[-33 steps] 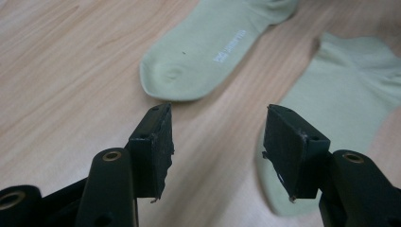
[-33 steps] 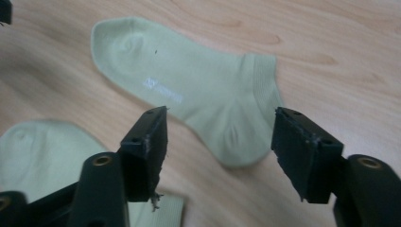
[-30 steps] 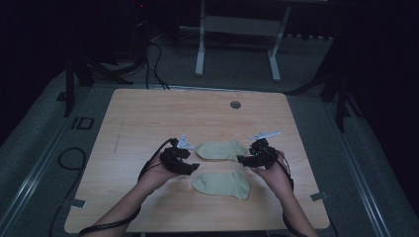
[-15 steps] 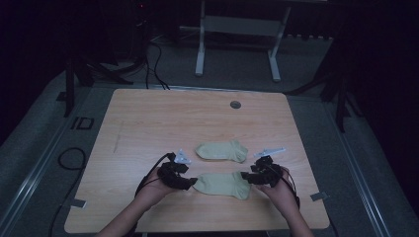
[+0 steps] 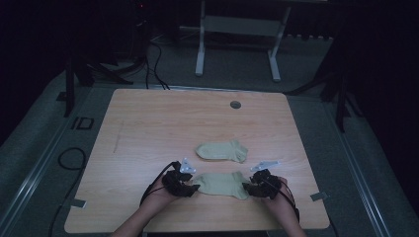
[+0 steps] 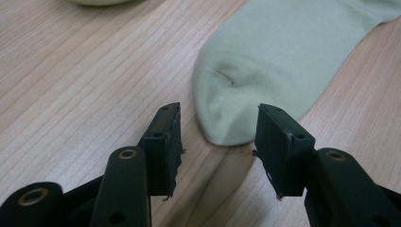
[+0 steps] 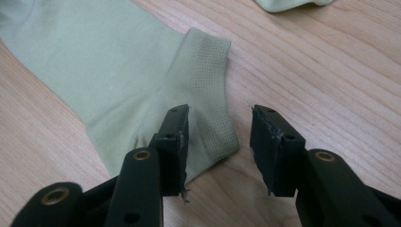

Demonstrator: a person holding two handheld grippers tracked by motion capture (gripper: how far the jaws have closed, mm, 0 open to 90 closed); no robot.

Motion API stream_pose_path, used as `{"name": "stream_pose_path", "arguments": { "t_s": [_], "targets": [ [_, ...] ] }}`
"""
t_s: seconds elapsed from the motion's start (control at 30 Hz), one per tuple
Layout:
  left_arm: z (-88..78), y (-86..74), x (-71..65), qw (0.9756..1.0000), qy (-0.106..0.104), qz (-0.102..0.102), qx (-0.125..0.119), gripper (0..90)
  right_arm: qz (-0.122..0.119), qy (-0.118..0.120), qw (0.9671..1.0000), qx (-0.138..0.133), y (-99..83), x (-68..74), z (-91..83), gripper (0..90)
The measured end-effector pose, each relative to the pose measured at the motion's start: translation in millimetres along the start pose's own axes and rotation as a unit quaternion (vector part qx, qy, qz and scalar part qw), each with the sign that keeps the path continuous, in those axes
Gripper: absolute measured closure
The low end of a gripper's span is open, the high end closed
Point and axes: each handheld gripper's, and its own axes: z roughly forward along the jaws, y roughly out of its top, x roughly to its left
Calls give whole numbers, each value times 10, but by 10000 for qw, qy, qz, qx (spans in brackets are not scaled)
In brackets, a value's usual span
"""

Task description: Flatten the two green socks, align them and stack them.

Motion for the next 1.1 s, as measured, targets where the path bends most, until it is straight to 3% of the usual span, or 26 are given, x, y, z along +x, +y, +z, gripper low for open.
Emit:
{"name": "stream_pose_path", "arguments": {
  "t_s": [0.13,0.17,0.33,0.47,0.53,0.8,1.1],
  "targets": [
    [32,2,-32,9999,52,138,62,528,-66,-71,10000,24,-5,29,-6,617],
    [42,7,-46,9998,86,169,54,570,-108,-66,9999,17,-9,40,-8,648],
    [55,27,-55,9998,70,160,45,642,-80,-71,9999,5,-15,48,-13,719],
    [71,44,-53,9998,162,146,38,799,-78,-48,10000,2,-16,39,-14,788],
    [81,51,-46,9999,112,93,19,869,-79,-38,10000,11,-15,40,-15,810],
    [52,87,-69,9997,201,118,-94,893,-8,-55,10000,9,-2,29,-70,839],
    [-209,185,-49,9990,158,106,-404,894,76,121,9994,-309,99,5,-284,840]
  ]
}}
